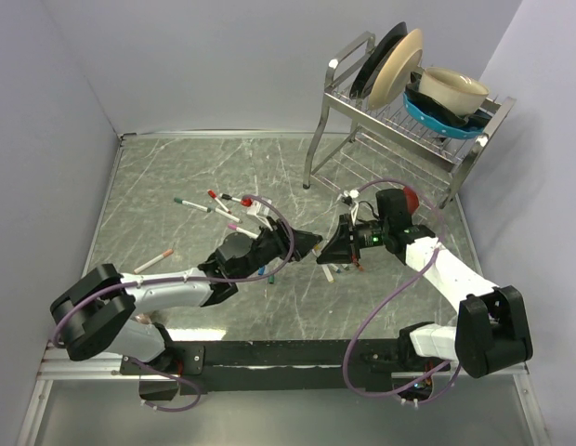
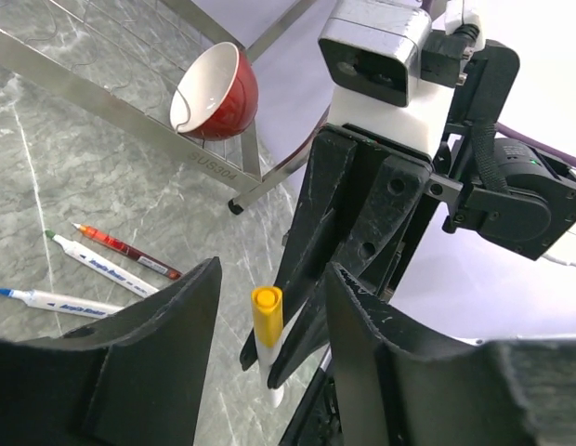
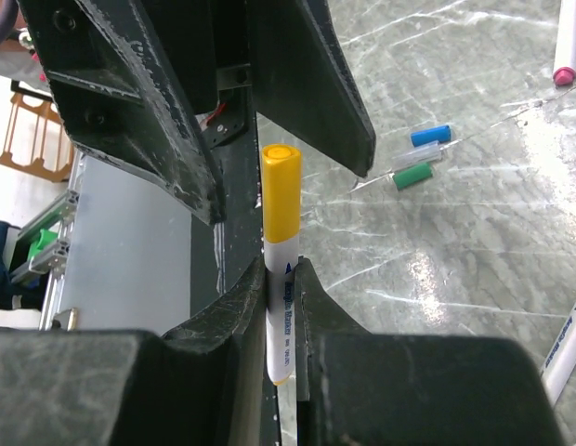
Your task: Open the pen caps
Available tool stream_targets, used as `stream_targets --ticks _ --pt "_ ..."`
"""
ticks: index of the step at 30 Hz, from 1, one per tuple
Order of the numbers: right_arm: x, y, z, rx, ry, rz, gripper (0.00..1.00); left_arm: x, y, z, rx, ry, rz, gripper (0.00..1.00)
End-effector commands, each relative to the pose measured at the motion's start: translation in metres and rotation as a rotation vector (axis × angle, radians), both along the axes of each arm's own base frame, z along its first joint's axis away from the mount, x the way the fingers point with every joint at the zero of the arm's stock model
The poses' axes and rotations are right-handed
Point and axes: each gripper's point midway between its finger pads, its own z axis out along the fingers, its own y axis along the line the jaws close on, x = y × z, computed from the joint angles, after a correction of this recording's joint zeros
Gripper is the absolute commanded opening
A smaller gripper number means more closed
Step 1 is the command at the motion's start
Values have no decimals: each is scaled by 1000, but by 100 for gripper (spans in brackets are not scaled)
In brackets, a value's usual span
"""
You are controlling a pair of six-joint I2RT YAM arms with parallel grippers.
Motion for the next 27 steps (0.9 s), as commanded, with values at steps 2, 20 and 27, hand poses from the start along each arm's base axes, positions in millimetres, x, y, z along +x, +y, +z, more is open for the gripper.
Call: stream_targets --ticks 2,20,27 --pt "6 5 19 33 -44 19 0 1 -7 19 -39 -53 -30 53" --pt "7 6 18 47 0 17 0 5 -3 23 -35 -65 -16 1" --pt "3 10 -1 -17 54 17 0 50 67 61 -5 -113 332 1"
